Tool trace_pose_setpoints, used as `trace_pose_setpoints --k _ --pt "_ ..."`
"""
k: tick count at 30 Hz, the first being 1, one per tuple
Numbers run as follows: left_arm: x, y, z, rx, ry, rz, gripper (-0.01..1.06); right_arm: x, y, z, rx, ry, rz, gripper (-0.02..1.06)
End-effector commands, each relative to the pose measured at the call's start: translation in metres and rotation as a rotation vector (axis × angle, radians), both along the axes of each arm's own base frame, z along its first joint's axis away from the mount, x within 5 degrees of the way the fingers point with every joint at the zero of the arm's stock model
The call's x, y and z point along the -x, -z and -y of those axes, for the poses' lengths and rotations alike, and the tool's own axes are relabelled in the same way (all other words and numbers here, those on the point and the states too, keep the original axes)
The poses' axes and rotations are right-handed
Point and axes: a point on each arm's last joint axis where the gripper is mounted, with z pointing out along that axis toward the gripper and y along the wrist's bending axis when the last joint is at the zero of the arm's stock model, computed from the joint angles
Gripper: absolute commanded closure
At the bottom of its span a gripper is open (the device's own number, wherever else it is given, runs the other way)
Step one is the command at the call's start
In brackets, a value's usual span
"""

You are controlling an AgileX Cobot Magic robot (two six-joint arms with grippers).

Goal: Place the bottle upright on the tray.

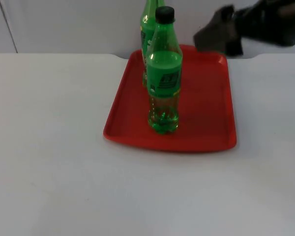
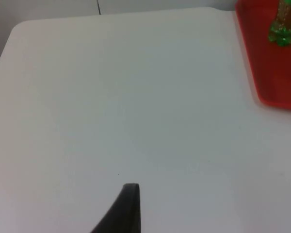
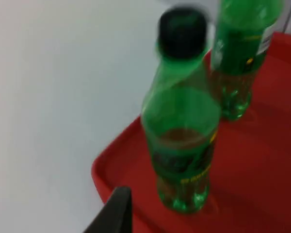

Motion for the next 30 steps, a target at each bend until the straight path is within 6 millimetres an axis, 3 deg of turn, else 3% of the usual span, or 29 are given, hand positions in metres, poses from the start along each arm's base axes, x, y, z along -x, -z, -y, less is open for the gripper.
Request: trace_pose_setpoints --k 1,11,16,17,21,23,30 --pt "0.000 0.001 0.000 0.000 -0.005 0.000 0.00 -0.002 -0.011 0.010 -0.133 0.105 -0.066 -0.01" --pt "0.000 0.001 0.000 0.000 -0.005 0.000 0.00 0.004 -0.014 0.021 -0.246 -0.089 -0.196 -0.01" --pt "0.000 0.001 0.000 0.000 -0.005 0.000 0.00 0.013 -0.026 0.020 -0.360 -0.241 -0.305 -0.01" --pt "0.000 0.001 0.000 0.000 -0.005 0.000 0.00 0.017 -0.032 0.016 -0.347 -0.348 -0.271 -0.01" --pt "0.000 0.001 0.000 0.000 -0.005 0.000 0.00 0.024 -0.054 0.016 -0.319 -0.418 -0.149 -0.01" --pt "0.000 0.001 0.000 0.000 -0.005 0.000 0.00 0.025 -0.060 0.018 -0.298 -0.421 -0.096 -0.01" --pt "0.000 0.001 0.000 0.000 -0.005 0.000 0.00 0.029 -0.123 0.035 -0.108 -0.320 0.365 -0.01"
